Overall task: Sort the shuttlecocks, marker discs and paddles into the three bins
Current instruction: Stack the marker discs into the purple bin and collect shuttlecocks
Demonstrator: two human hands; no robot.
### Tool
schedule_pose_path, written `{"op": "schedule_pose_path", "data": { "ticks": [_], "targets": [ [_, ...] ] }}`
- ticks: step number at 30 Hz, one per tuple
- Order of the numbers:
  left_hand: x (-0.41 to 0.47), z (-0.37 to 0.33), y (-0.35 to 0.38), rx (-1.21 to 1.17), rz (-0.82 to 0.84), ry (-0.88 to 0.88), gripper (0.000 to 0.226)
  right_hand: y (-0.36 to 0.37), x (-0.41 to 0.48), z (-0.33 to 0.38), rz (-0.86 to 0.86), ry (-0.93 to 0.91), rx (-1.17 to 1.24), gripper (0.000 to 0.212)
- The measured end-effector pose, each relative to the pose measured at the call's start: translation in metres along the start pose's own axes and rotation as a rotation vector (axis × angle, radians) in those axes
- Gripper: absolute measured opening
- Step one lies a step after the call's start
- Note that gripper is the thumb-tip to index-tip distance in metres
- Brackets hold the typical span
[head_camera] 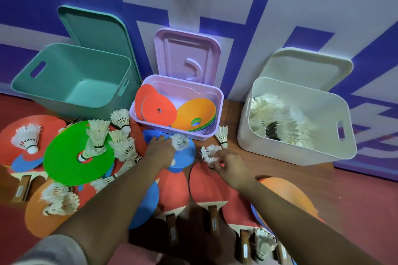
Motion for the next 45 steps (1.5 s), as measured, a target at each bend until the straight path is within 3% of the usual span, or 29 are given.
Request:
{"op": "schedule_pose_path", "data": {
  "ticks": [7,11,13,15,18,20,23,29,31,34,37,42,43,45],
  "targets": [
    [0.005,-0.009,0.003,0.063,0.021,-0.054,0.045,-0.008,-0.013,-0.019,-0.029,0.000,0.044,0.023],
    [-0.008,-0.004,-0.009,-0.023,-0.163,0.069,0.041,-0.018,-0.018,-0.020,-0.034,-0.002,0.124,0.023],
    [-0.020,-0.001,-0.015,-0.304,-0.373,0.153,0.038,-0.027,-0.023,-0.015,-0.083,-0.013,0.218,0.016],
    [-0.038,0.002,-0.023,-0.794,-0.531,0.184,0.028,-0.035,-0.026,-0.009,-0.122,-0.040,0.320,0.006],
    [-0.058,-0.011,-0.030,-1.557,-0.355,0.172,0.010,-0.046,-0.030,0.002,-0.146,-0.063,0.503,0.015],
    [-0.066,-0.024,-0.030,-1.866,-0.271,0.181,0.009,-0.055,-0.032,0.011,-0.184,-0.098,0.633,0.020],
    [-0.072,-0.039,-0.028,-2.076,-0.137,0.231,0.012,-0.065,-0.035,0.024,-0.205,-0.143,0.758,0.021],
    [-0.078,-0.050,-0.021,-2.445,-0.088,0.316,0.018,-0.060,-0.026,0.036,-0.175,-0.174,0.607,0.022],
    [-0.074,-0.050,-0.016,-2.379,-0.084,0.359,0.013,-0.053,-0.023,0.042,-0.111,-0.200,0.593,0.022],
    [-0.070,-0.045,-0.012,-2.023,-0.105,0.385,0.043,-0.032,-0.012,0.046,-0.001,-0.234,0.544,0.022],
    [-0.066,-0.037,-0.009,-1.845,-0.151,0.392,0.048,-0.022,-0.004,0.052,0.080,-0.202,0.559,0.022],
    [-0.069,-0.023,0.000,-1.933,-0.177,0.299,0.039,-0.033,0.009,0.049,0.099,-0.103,0.948,0.029],
    [-0.069,-0.020,0.005,-1.944,-0.180,0.294,0.040,-0.028,0.017,0.043,0.060,-0.055,0.913,0.027],
    [-0.069,-0.019,0.013,-1.966,-0.168,0.289,0.041,-0.008,0.037,0.022,0.010,0.040,0.623,0.026]
  ]
}}
Point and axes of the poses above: each hand's wrist, its own x-axis towards the middle knuckle, its own y-axis out of the palm, z = x × y, the point moved 1 cm from there along x, towards the middle knuckle, and after that the axes turned 9 degrees about z, right-handed, at the moved point
